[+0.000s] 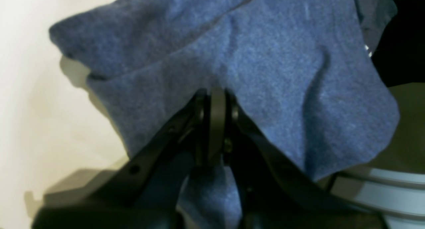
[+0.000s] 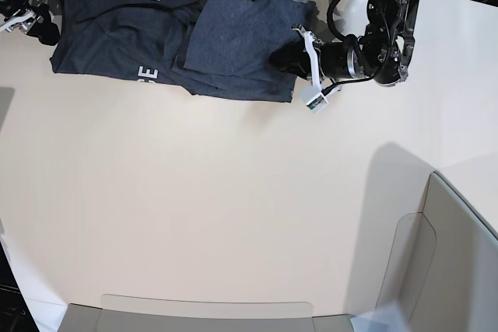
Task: Layout the t-shirt on the table in an organized manner, then fold the t-shirt properly
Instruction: 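Open the left gripper and withdraw it from the folded shirt, then move the right gripper to the folded bundle's side opposite the left gripper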
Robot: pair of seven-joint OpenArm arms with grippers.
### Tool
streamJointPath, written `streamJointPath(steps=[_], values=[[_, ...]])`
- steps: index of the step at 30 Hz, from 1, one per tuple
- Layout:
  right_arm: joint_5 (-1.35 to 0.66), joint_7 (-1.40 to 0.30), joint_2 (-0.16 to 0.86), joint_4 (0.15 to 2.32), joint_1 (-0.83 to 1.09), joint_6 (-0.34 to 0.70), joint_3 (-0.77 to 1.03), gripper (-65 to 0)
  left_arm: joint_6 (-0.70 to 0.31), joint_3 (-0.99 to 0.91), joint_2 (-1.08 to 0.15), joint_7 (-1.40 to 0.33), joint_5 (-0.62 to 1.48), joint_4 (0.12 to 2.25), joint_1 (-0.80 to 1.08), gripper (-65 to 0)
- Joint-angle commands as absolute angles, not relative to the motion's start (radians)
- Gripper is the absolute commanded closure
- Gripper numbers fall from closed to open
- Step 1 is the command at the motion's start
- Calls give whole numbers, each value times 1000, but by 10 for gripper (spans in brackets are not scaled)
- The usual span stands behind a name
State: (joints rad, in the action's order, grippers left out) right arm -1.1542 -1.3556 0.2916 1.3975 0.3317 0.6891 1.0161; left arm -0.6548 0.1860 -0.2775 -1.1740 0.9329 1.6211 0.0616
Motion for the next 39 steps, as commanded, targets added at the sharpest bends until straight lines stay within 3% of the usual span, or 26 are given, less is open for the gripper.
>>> streamJointPath(steps=[1,17,26,34,36,39], values=[[-1142,-1396,297,1405,334,698,1020,-374,-657,183,-282,-1156,954,1635,51,0],[-1147,-1396,251,1411,357,698,1018,-374,-657,183,-278,-1155,954,1635,51,0],[-1147,-1396,251,1406,371,698,849,-374,-657,183,-278,-1155,954,1633,51,0],[-1145,-1396,231,1411,375,698,819,-371,-657,183,-278,-1155,954,1633,51,0],[-1145,-1396,231,1411,381,698,808,-321,-657,183,-278,-1155,954,1633,51,0],[-1145,-1396,229,1411,381,698,806,-101,-659,179,-282,-1155,954,1633,51,0]])
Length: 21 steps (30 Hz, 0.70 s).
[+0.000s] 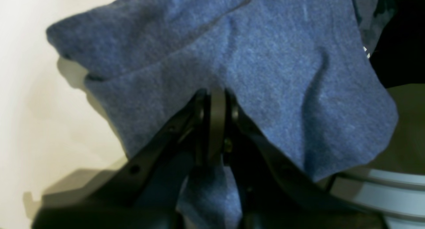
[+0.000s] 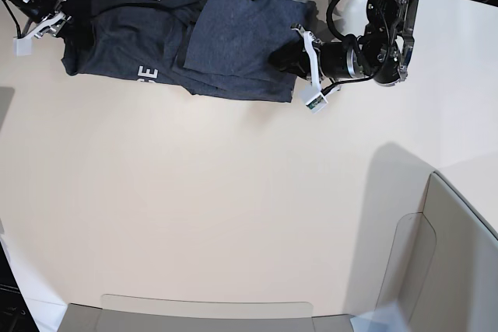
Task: Layout the t-shirt on the table in an organized manner, then fold the t-shirt properly
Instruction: 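Move the right gripper to the folded bundle's side opposite the left gripper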
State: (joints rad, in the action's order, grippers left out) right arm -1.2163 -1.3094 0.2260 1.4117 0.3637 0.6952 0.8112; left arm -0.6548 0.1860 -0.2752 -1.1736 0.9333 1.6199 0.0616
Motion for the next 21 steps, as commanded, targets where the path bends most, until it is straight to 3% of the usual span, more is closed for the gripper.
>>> streamJointPath(steps=[1,2,12,21], values=[[-1142,-1396,228,1411,380,698,806,-25,-659,176,-283,-1155,954,1635,51,0],[-1141,-1396,225,1411,378,698,806,0,-659,176,-285,-1155,954,1635,50,0],[-1138,-1396,228,1412,282,698,806,0,-662,168,-361,-1155,960,1644,73,0],[-1138,-1396,232,1412,217,698,806,0,-662,-4,-378,-1156,954,1776,199,0]])
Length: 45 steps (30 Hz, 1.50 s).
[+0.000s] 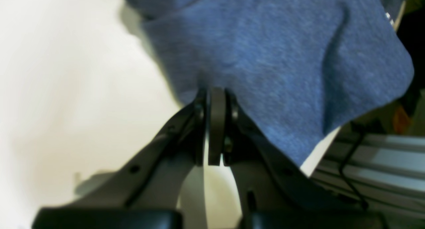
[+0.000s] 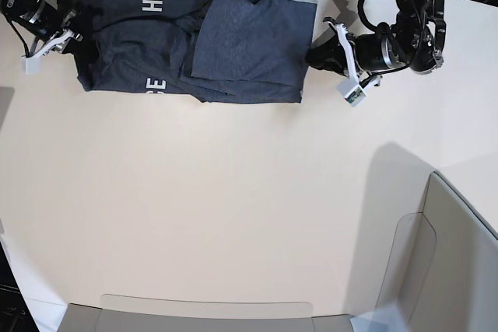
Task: Layout the t-shirt on the table in an organized manner, then fold the t-shirt properly
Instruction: 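Move the right gripper to the folded bundle's side opposite the left gripper, then grasp the bundle's sides with both grippers and fold it over once more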
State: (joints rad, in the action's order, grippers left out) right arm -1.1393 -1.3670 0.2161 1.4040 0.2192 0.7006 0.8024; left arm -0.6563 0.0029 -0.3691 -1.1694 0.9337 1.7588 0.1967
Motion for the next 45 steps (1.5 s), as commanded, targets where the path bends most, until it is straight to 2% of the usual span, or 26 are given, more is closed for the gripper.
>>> streamJointPath(steps=[1,7,16,22,30,39,45], values=[[-1139,-1396,232,1412,211,698,806,0,-662,-16,-378,-1156,954,1776,209,0],[-1141,-1396,214,1497,206,698,759,0,-656,-30,-374,-1155,851,1774,240,0],[-1136,-1396,93,1771,213,698,562,0,-661,-27,-280,-1155,601,1774,245,0],[-1101,-1396,19,1845,205,698,354,0,-661,-27,-278,-1155,582,1755,246,0],[-963,-1396,-84,1845,170,698,213,0,-661,-27,-277,-1153,584,1712,245,0],[-952,-1396,-67,1839,94,698,136,0,-661,-27,-277,-1139,584,1704,240,0],[-845,-1396,-70,1822,12,698,61,0,-657,22,-277,-1133,582,1704,237,0]])
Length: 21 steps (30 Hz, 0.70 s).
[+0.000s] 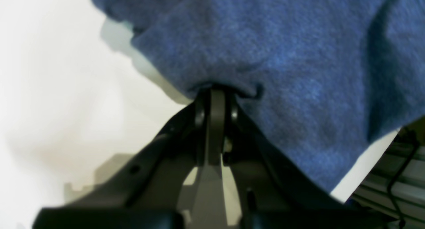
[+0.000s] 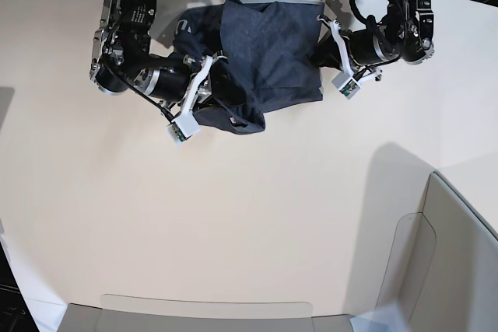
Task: Layout the t-shirt on the table in an organized manner, then fold the t-shirt properly
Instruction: 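Grasp the bundle's sides with both grippers and fold it over once more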
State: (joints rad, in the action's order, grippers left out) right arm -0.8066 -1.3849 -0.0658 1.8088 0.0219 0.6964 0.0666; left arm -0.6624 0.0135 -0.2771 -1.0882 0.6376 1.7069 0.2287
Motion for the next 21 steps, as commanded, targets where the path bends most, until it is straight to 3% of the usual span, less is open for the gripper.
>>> streamJointPath(steps=[1,21], values=[[-820,-1396,-71,1817,2,698,35,0,-656,35,-277,-1133,582,1704,236,0],[-424,-1396,-67,1816,-88,698,-406,0,-653,54,-275,-1096,582,1643,205,0]])
